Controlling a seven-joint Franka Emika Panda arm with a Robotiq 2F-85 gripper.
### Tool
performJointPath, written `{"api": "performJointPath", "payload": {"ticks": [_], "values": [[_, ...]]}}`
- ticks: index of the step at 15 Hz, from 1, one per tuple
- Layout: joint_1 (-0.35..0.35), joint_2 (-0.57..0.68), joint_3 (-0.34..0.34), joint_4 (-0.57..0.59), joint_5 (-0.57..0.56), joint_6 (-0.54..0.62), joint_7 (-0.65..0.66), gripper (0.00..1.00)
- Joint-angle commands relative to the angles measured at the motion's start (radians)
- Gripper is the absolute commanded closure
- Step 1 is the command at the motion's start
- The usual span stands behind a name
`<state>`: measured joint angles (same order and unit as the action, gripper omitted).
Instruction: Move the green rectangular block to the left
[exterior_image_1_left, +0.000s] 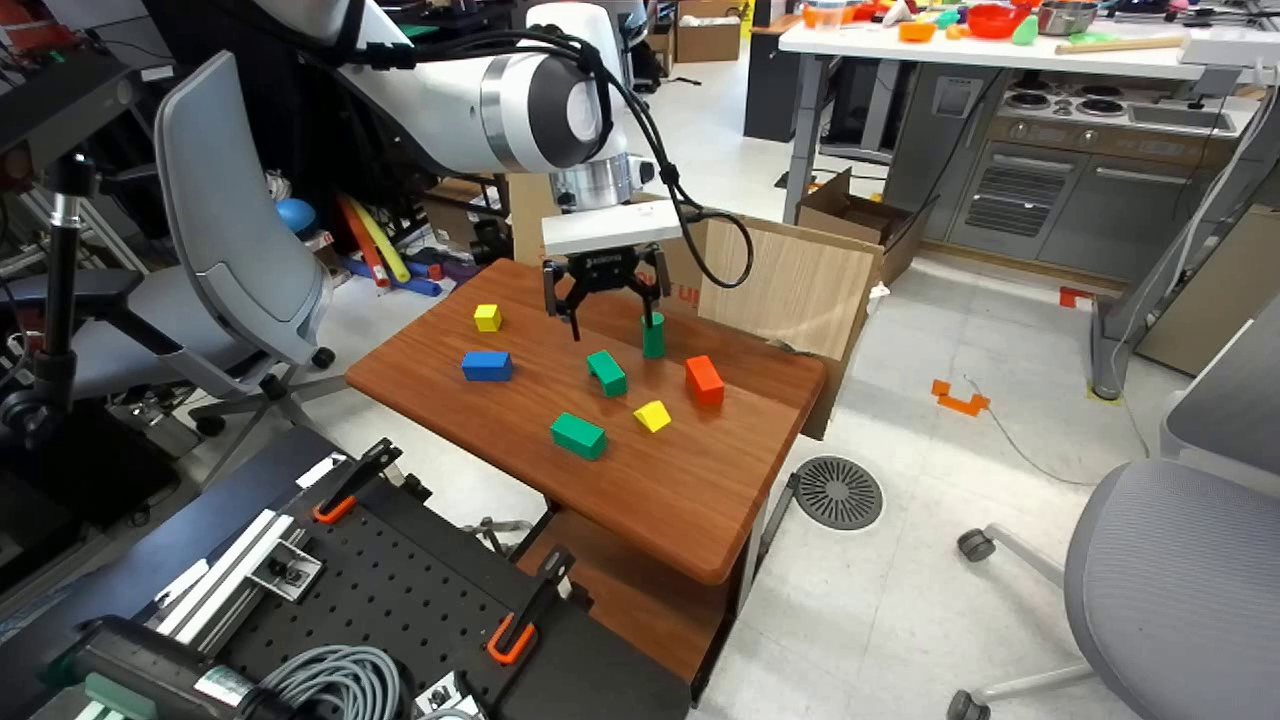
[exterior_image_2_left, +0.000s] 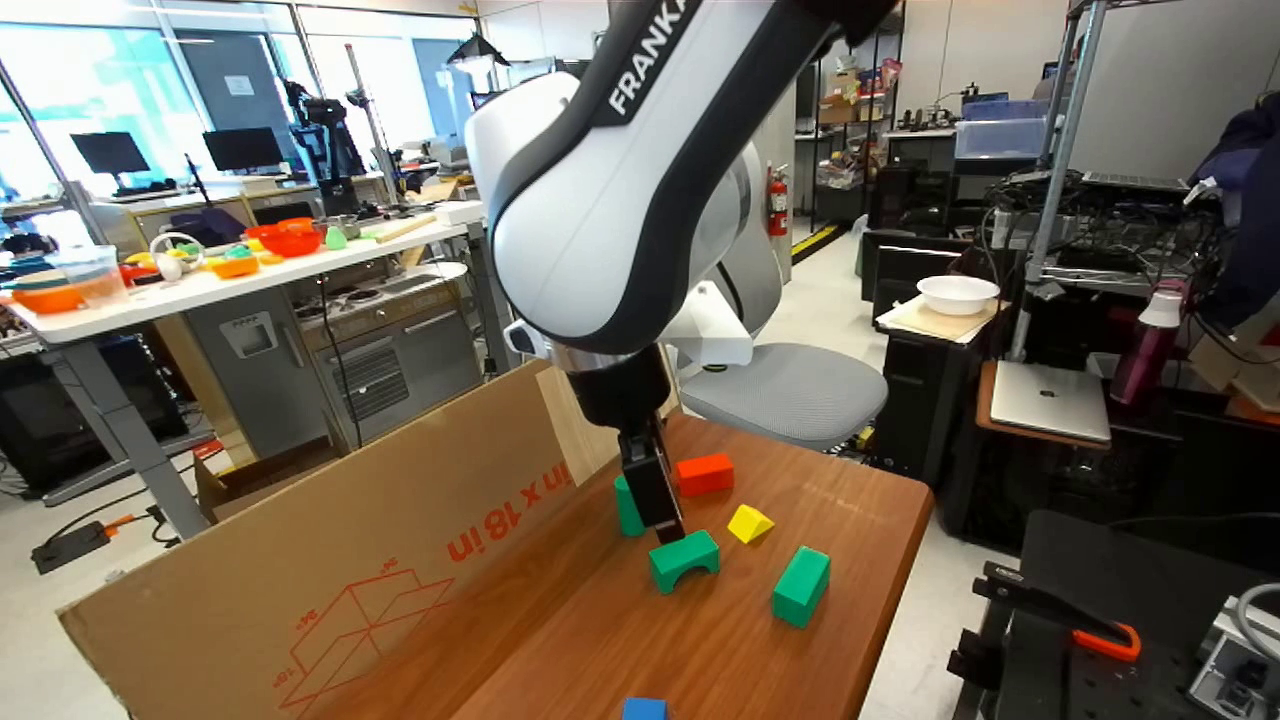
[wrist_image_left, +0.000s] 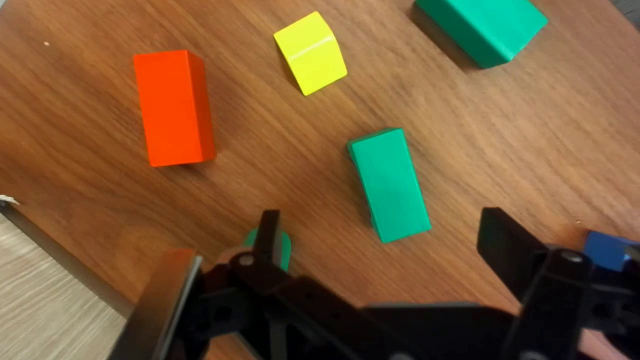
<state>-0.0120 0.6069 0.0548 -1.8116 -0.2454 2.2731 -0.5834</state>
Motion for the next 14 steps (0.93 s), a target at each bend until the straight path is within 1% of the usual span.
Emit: {"api": "performJointPath", "payload": {"ticks": [1, 10, 11, 12, 13, 14], "values": [[-0.015, 0.035, 0.024, 0.03, 0.021, -0.034, -0.011, 0.0], [0.0, 0.121, 0.021, 0.076, 0.0, -0.036, 0.005, 0.0], [0.0, 0.128, 0.023, 0.083, 0.002, -0.041, 0.005, 0.25], [0.003, 0.134, 0.023, 0.089, 0.0, -0.042, 0.007, 0.26], [0.005, 0.139, 0.024, 0.093, -0.001, -0.044, 0.007, 0.32], [0.007, 0.141, 0.024, 0.096, -0.003, -0.043, 0.008, 0.42]]}}
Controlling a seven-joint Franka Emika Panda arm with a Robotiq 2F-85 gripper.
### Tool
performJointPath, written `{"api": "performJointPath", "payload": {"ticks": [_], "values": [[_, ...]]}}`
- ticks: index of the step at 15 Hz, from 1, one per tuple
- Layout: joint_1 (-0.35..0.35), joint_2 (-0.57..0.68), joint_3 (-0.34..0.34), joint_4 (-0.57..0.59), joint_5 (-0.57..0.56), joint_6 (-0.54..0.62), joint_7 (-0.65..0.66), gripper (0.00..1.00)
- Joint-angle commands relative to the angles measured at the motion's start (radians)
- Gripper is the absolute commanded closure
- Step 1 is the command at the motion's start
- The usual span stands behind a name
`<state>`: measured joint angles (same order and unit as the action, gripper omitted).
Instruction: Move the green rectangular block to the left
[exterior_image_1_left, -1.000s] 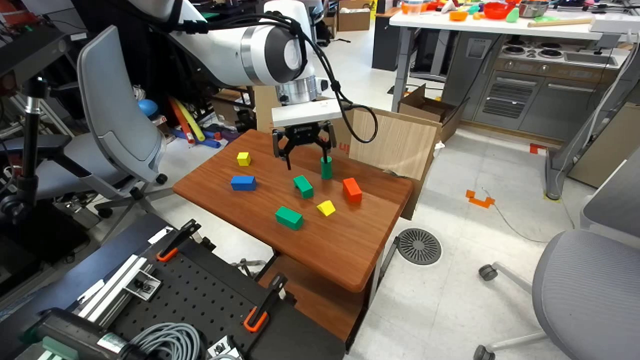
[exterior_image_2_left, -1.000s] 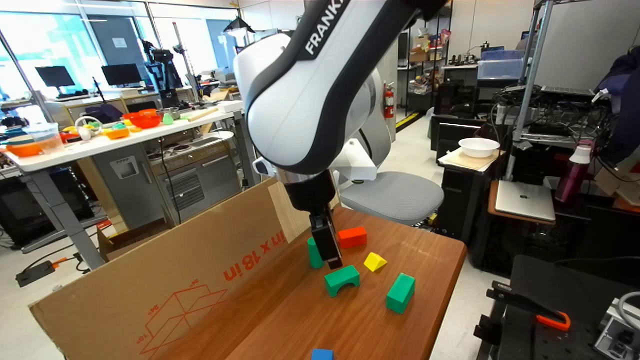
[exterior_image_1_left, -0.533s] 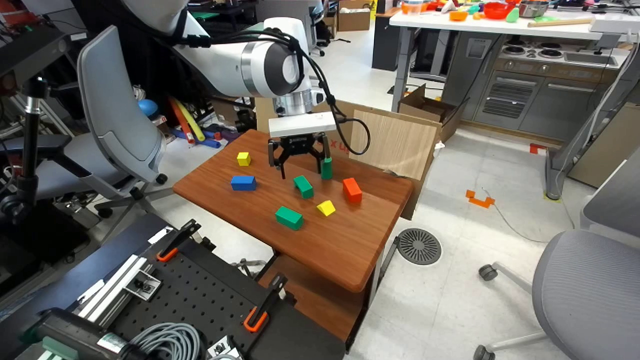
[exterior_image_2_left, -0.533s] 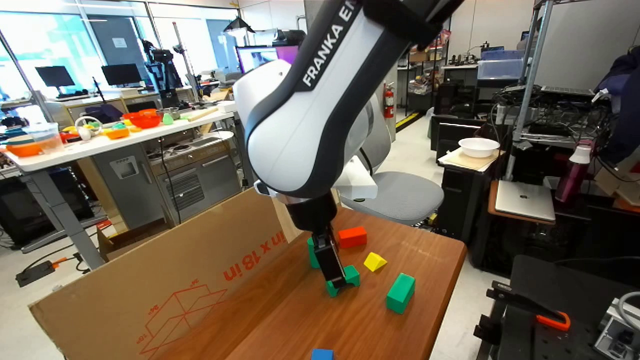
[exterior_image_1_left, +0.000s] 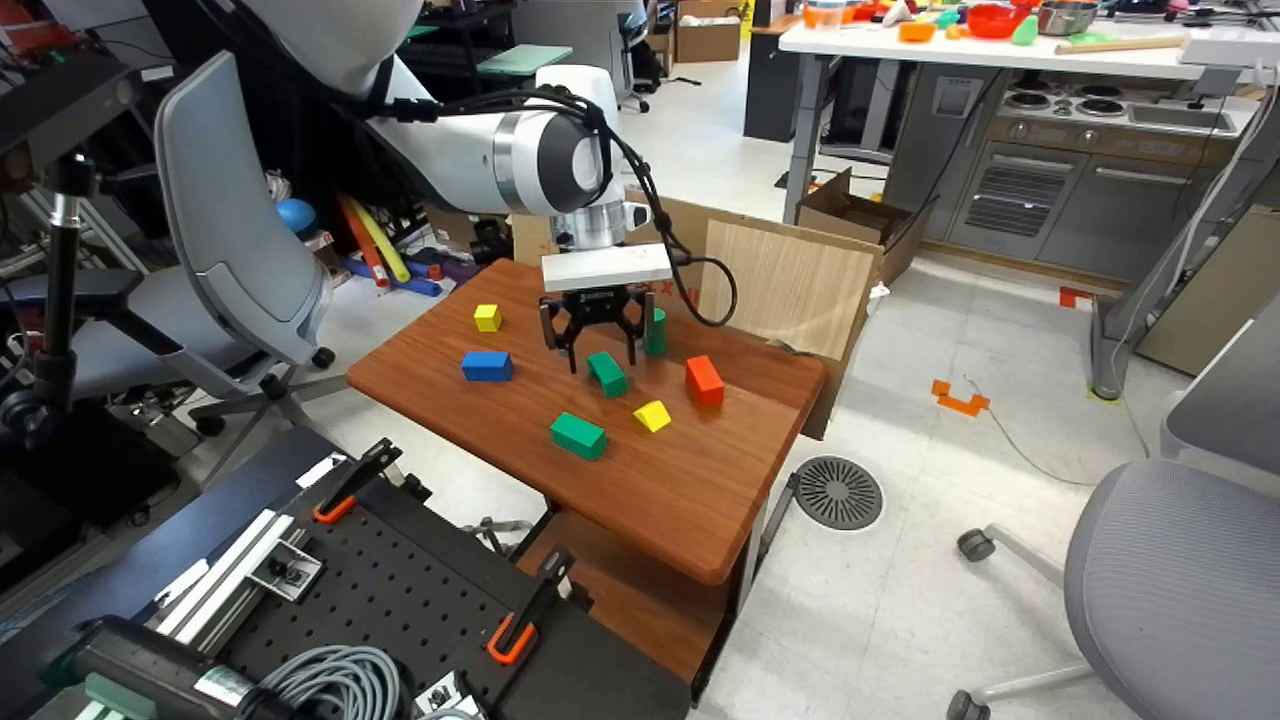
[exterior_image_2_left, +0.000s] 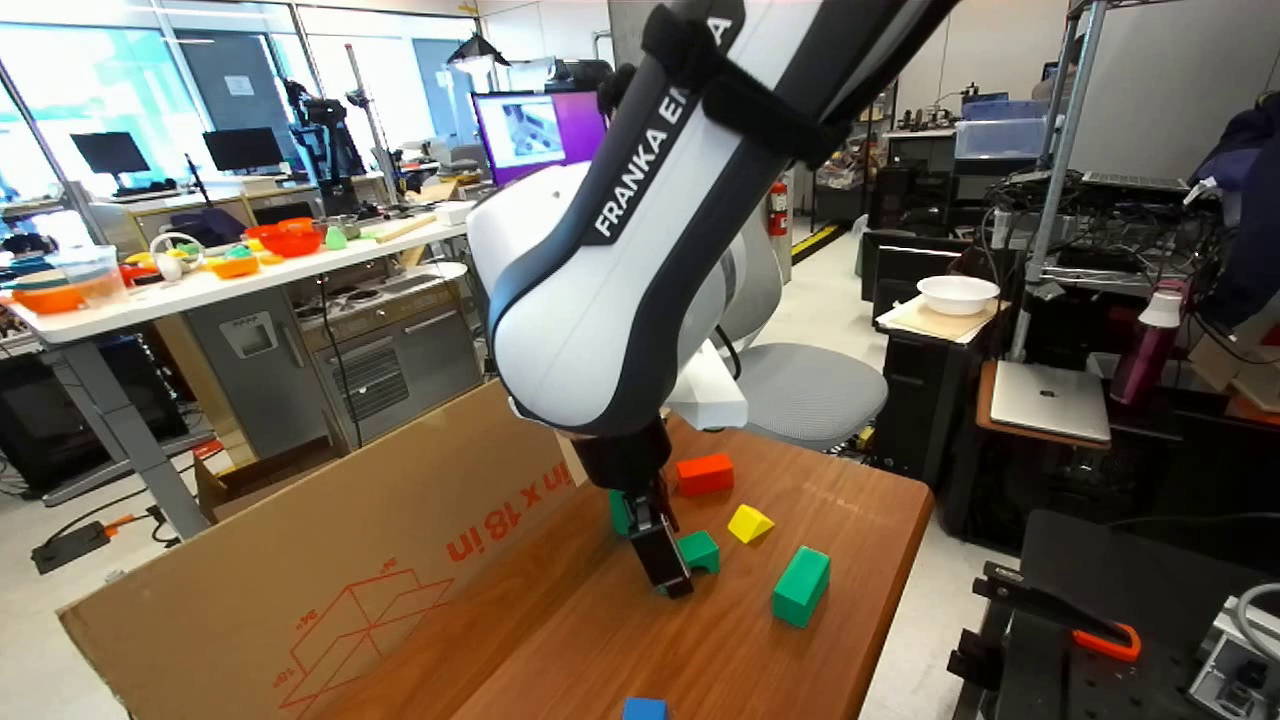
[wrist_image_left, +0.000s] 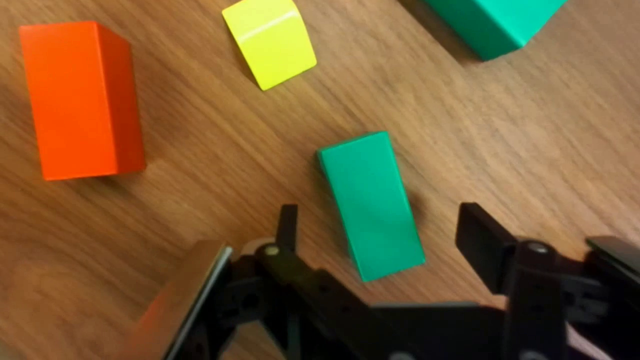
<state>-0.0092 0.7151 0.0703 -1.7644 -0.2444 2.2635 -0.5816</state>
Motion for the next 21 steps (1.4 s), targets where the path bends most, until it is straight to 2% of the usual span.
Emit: {"api": "performJointPath", "payload": {"ticks": [1, 4, 7, 11, 18, 21], "values": [[0.006, 0.034, 0.009, 0.049, -0.006, -0.033, 0.009, 0.49], [0.012, 0.032, 0.011, 0.044, -0.009, -0.031, 0.01, 0.73], [0.014, 0.021, 0.014, 0.035, -0.008, -0.026, 0.009, 0.91], [0.034, -0.015, 0.016, 0.018, -0.048, 0.016, -0.004, 0.91], [0.127, -0.006, 0.007, 0.045, -0.265, 0.04, -0.08, 0.91], [0.143, 0.008, 0.018, 0.049, -0.309, 0.069, -0.136, 0.91]]}}
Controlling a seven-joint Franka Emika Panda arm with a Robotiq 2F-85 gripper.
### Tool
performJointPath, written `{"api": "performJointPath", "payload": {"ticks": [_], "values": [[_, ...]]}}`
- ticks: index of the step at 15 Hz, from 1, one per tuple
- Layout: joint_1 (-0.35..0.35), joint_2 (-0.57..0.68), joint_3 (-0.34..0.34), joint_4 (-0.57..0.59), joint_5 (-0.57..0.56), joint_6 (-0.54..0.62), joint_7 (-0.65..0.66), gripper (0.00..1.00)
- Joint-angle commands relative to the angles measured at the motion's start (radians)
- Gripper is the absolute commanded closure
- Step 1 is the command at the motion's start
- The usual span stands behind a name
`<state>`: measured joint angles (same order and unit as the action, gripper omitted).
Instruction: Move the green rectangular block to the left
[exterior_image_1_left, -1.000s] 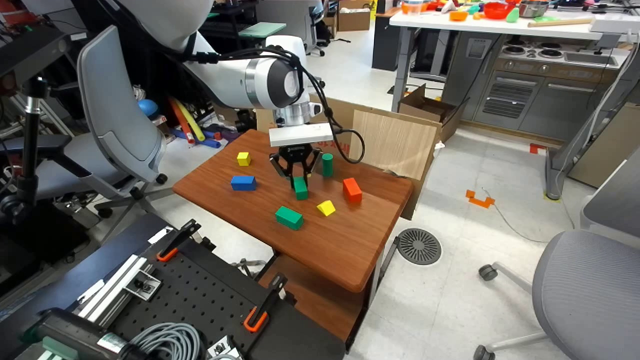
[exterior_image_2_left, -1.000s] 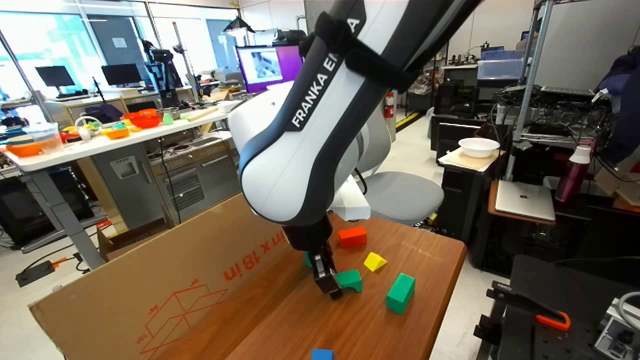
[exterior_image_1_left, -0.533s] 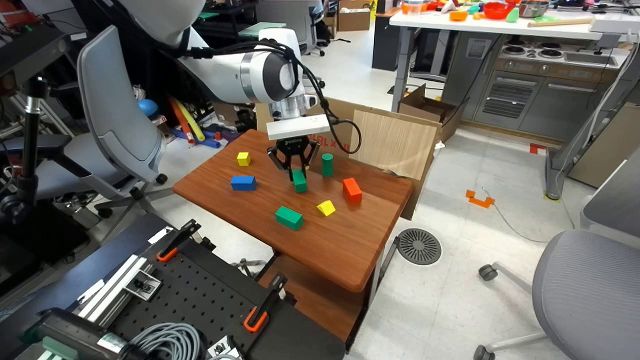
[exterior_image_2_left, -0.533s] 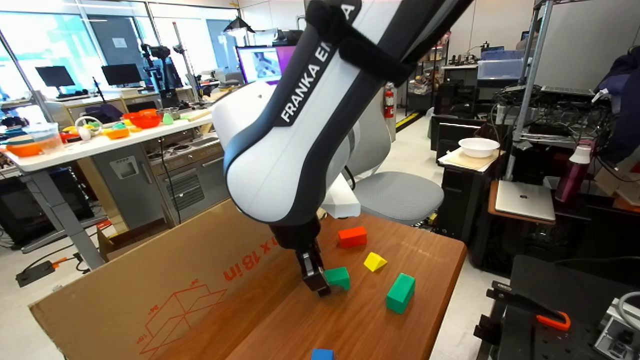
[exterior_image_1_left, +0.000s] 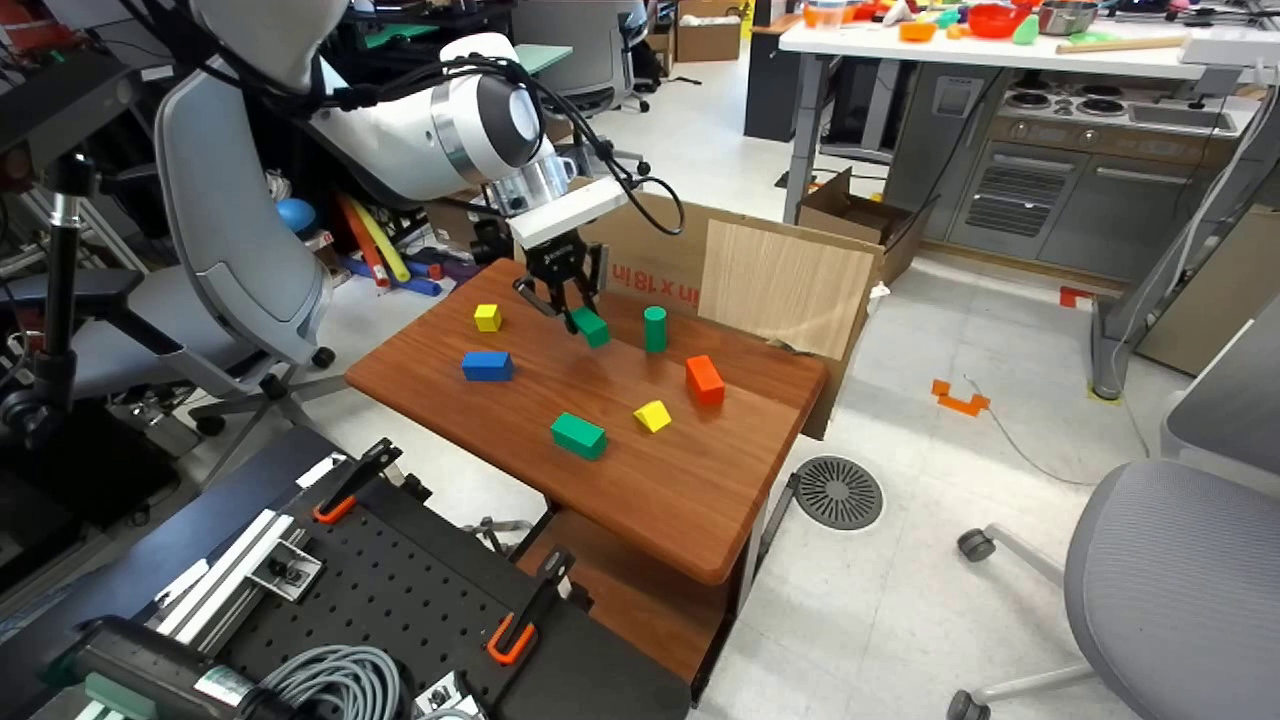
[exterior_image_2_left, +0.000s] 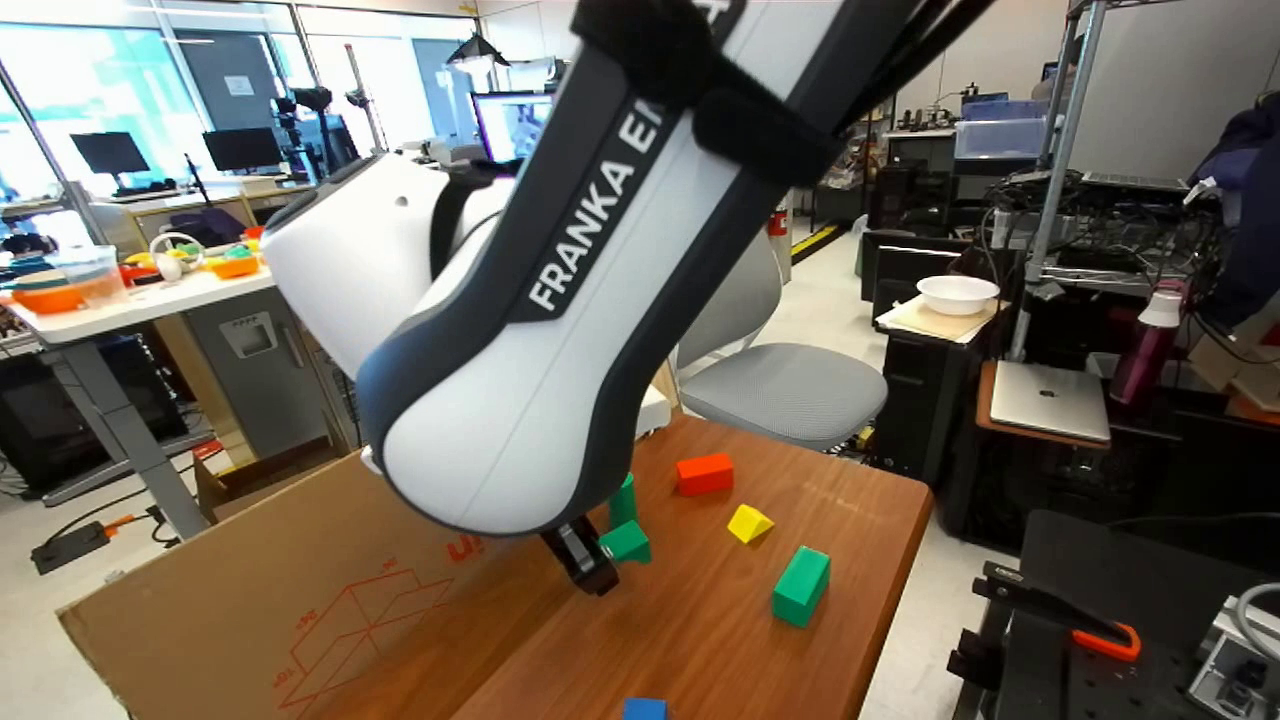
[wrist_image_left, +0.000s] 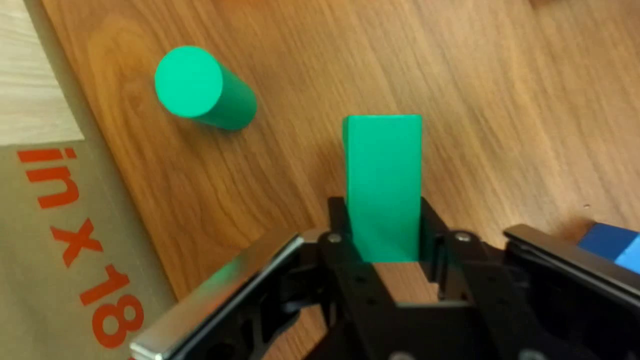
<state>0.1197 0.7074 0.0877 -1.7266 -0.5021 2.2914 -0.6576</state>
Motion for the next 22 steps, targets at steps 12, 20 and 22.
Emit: {"api": "performJointPath", "payload": {"ticks": [12, 20, 22], "values": [[0.036, 0.08, 0.034, 0.026, -0.051, 0.128, -0.249, 0.91], [0.033, 0.048, 0.021, 0.009, -0.045, 0.12, -0.259, 0.05], [0.022, 0.0, 0.02, -0.017, -0.006, 0.093, -0.213, 0.0]]}}
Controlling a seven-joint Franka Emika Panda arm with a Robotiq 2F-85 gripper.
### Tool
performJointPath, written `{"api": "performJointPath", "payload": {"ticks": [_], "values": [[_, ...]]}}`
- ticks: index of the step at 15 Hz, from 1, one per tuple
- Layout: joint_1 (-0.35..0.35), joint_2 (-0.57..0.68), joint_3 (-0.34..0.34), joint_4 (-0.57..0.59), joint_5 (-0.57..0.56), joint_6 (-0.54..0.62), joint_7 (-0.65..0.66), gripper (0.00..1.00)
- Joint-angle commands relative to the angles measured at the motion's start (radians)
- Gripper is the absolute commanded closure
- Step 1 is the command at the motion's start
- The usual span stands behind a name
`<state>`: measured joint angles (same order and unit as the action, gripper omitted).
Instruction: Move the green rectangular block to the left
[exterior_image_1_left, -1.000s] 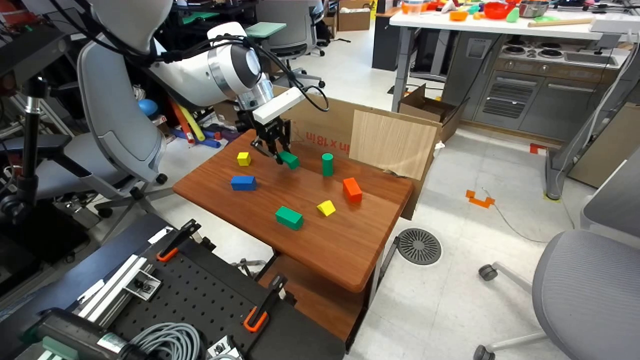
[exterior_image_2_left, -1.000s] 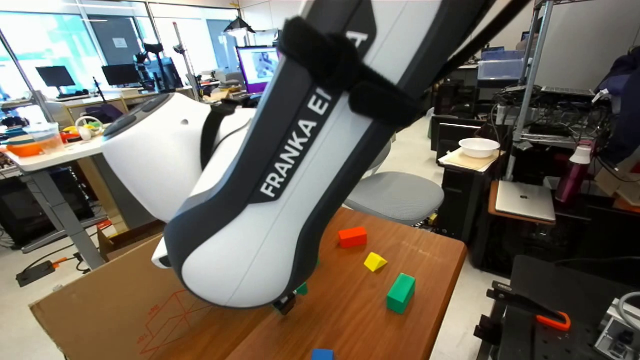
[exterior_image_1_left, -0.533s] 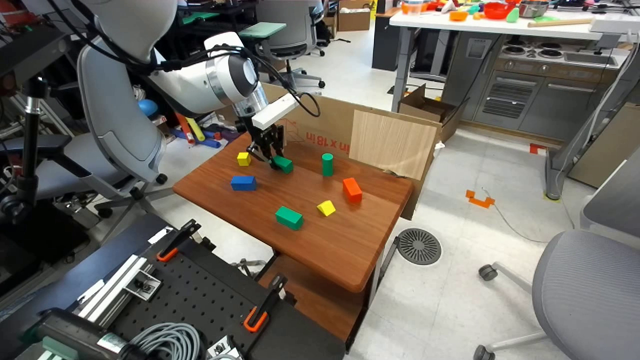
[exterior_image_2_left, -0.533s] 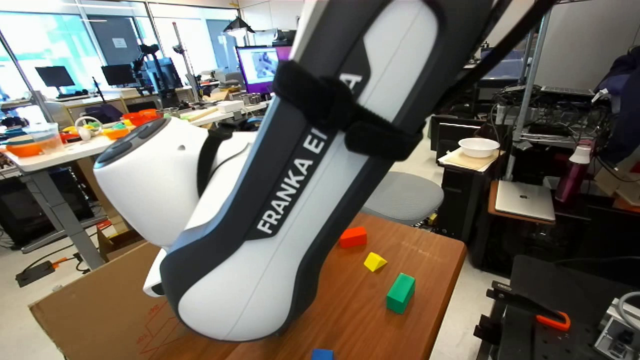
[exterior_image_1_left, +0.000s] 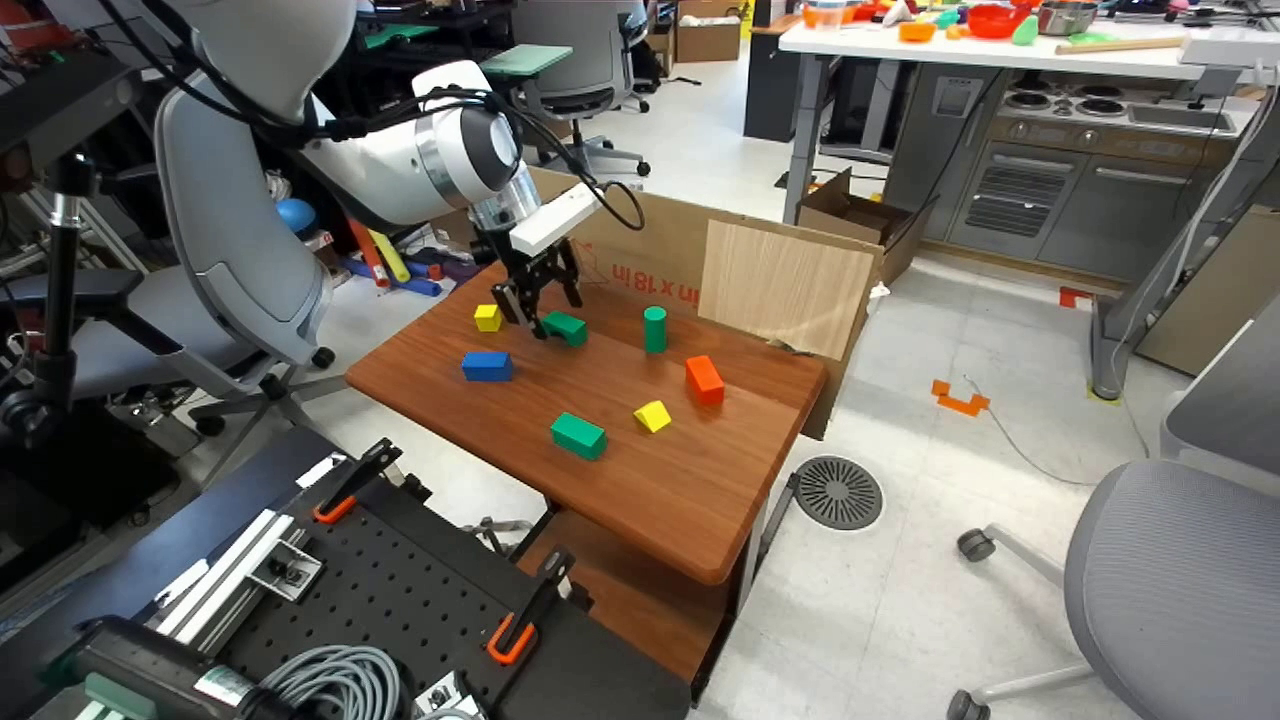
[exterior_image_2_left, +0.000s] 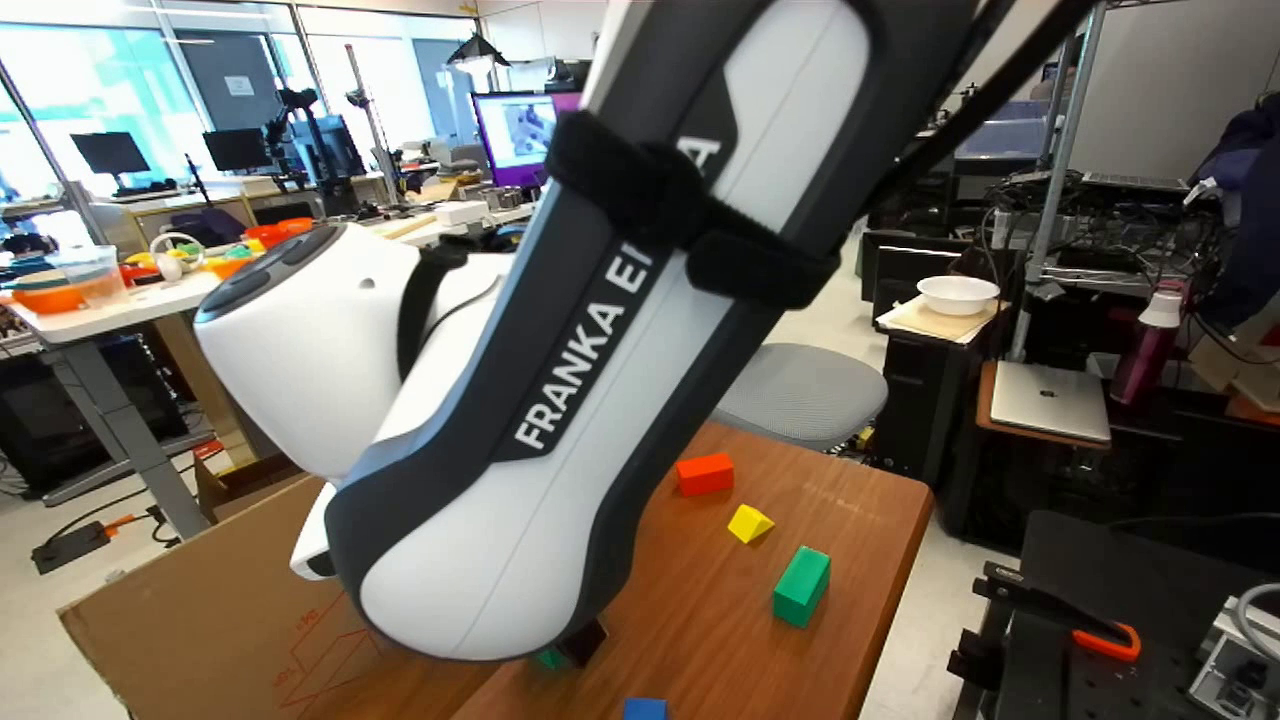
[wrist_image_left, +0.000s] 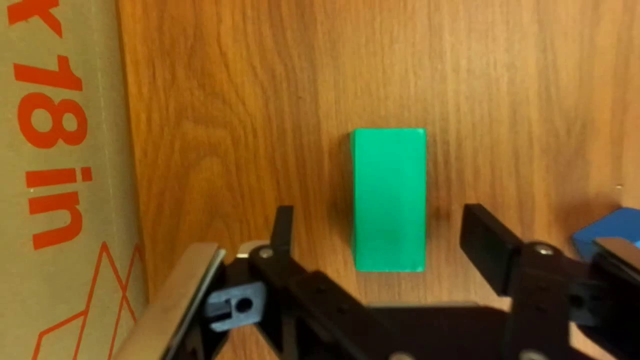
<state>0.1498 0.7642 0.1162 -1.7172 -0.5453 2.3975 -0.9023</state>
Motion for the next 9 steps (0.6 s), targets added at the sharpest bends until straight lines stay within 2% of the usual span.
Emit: {"api": "performJointPath", "payload": {"ticks": [1, 5, 9], "values": [[-0.025, -0.085, -0.001, -0.044, 0.078, -0.032, 0.053, 0.0], [-0.095, -0.216, 0.01, -0.124, 0.224, -0.102, 0.103, 0.0], [-0.144, -0.361, -0.012, -0.223, 0.314, -0.17, 0.195, 0.0]]}}
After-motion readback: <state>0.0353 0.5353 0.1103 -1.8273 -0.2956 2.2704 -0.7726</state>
